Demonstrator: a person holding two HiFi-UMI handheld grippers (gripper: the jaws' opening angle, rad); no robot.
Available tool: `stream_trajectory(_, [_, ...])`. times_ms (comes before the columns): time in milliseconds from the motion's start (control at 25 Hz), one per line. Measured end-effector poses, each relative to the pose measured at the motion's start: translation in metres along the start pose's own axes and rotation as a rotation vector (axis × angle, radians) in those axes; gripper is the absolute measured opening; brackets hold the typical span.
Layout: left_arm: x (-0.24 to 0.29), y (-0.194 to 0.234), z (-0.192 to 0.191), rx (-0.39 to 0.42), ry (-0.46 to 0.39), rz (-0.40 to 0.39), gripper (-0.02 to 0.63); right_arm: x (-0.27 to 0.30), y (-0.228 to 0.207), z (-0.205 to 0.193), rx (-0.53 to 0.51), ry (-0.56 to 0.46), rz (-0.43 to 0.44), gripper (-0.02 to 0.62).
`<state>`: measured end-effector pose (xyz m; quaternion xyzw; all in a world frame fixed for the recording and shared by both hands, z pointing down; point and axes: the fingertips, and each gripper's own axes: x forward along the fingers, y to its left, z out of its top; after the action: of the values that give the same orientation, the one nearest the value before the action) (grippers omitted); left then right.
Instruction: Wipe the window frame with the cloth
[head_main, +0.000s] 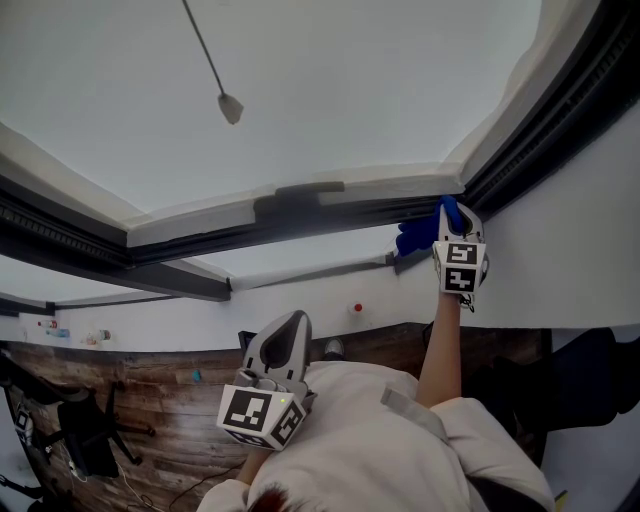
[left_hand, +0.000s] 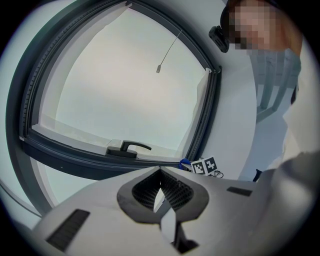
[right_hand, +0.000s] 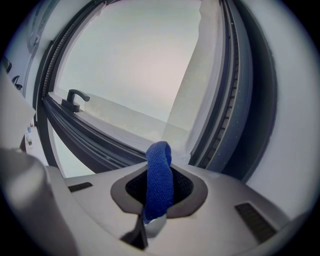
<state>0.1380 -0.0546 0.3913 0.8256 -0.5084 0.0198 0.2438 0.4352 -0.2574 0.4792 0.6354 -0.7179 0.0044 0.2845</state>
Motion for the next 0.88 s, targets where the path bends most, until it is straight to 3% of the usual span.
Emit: stream_trajectory(880, [0.001, 0.007, 0.003, 0.003, 0.0, 0.002, 0.006, 0.001, -0.012, -0.004, -0.049, 0.034, -0.056, 0.05])
